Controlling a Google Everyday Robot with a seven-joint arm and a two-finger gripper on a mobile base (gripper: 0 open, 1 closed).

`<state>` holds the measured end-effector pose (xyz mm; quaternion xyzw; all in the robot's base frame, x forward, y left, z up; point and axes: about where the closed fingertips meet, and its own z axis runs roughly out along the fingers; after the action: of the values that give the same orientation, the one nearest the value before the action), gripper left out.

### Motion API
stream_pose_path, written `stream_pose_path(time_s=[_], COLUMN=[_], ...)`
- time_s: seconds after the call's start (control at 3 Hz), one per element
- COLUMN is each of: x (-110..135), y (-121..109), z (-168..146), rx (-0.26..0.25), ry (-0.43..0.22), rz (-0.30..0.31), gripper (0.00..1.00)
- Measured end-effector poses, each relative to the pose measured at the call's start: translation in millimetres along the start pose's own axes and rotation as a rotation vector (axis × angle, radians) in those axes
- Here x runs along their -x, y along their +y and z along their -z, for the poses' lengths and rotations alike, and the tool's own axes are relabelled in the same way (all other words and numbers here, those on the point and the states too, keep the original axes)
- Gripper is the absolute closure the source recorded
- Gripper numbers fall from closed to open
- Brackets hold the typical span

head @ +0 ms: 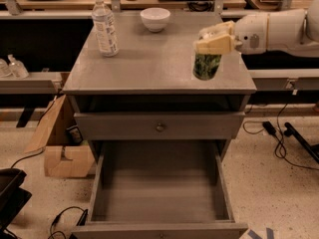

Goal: Pick green can from middle drawer and place on counter

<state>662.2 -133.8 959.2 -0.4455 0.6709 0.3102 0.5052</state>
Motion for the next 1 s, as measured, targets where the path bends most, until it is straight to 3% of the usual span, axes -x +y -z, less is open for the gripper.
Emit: stream_pose_path(time_s=[0.33, 0.67, 1.0], x=[11, 4, -24], y=[-44, -60, -66], z=[-51, -85, -119], rx=[-0.022, -0.021, 0.007], ry=[0.024, 0.046, 0.054], rz=[-0.068, -0.100, -0.097], gripper=[1.00, 1.00, 1.00])
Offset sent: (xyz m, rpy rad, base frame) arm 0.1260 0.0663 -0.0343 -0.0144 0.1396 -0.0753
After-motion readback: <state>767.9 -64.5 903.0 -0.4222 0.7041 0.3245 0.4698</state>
